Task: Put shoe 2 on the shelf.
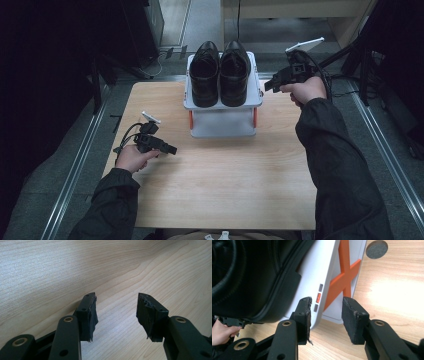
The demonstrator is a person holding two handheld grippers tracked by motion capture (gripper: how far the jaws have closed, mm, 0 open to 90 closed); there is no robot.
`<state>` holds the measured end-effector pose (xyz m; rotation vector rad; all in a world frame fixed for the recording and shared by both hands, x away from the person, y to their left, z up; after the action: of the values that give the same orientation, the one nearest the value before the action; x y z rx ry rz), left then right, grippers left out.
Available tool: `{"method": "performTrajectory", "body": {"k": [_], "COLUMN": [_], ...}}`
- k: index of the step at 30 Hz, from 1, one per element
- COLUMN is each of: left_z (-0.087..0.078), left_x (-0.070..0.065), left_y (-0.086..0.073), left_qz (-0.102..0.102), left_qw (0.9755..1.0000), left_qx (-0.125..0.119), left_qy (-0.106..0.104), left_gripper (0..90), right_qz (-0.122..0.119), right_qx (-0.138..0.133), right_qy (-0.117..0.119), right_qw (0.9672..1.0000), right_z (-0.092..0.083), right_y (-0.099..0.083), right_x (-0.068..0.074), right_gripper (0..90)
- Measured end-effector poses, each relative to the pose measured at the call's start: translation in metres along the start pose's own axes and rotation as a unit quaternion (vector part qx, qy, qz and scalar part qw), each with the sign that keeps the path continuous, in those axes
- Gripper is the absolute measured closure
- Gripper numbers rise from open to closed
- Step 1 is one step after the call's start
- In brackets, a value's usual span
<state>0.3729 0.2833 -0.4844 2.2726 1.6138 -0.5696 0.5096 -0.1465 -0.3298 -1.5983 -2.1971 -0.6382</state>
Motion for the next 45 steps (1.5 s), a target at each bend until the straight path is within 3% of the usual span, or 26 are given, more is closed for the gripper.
{"method": "performTrajectory", "body": {"k": [23,40,45], "left_z": [0.0,0.003,0.003], "left_x": [0.001,-0.001,-0.001], "left_y": [0.0,0.0,0.0], "left_qz": [-0.002,0.003,0.005], "left_qw": [1.0,0.9999,0.9999], "left_qx": [0.0,0.005,0.006], "left_qy": [0.007,0.015,0.015], "left_gripper": [49.3,48.9,48.7], "right_qz": [-0.011,-0.045,-0.054], "right_qx": [0.022,0.037,0.045], "right_qy": [0.013,0.022,0.008], "right_qw": [0.9996,0.9981,0.9975], "right_z": [0.037,0.074,0.089], "right_y": [-0.044,-0.081,-0.091], "right_x": [-0.041,-0.051,-0.057], "right_gripper": [59.7,58.5,57.7]}}
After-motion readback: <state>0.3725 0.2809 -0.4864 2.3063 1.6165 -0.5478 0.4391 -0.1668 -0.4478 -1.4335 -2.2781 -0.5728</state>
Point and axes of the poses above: each handheld gripper's, and its own axes: z roughly forward along the jaws, y roughly out of its top, x roughly to its left, the point moved 3 cm from there along z, roughly forward along the jaws, and after that the axes turned 15 degrees about x, right-handed, at the moved point
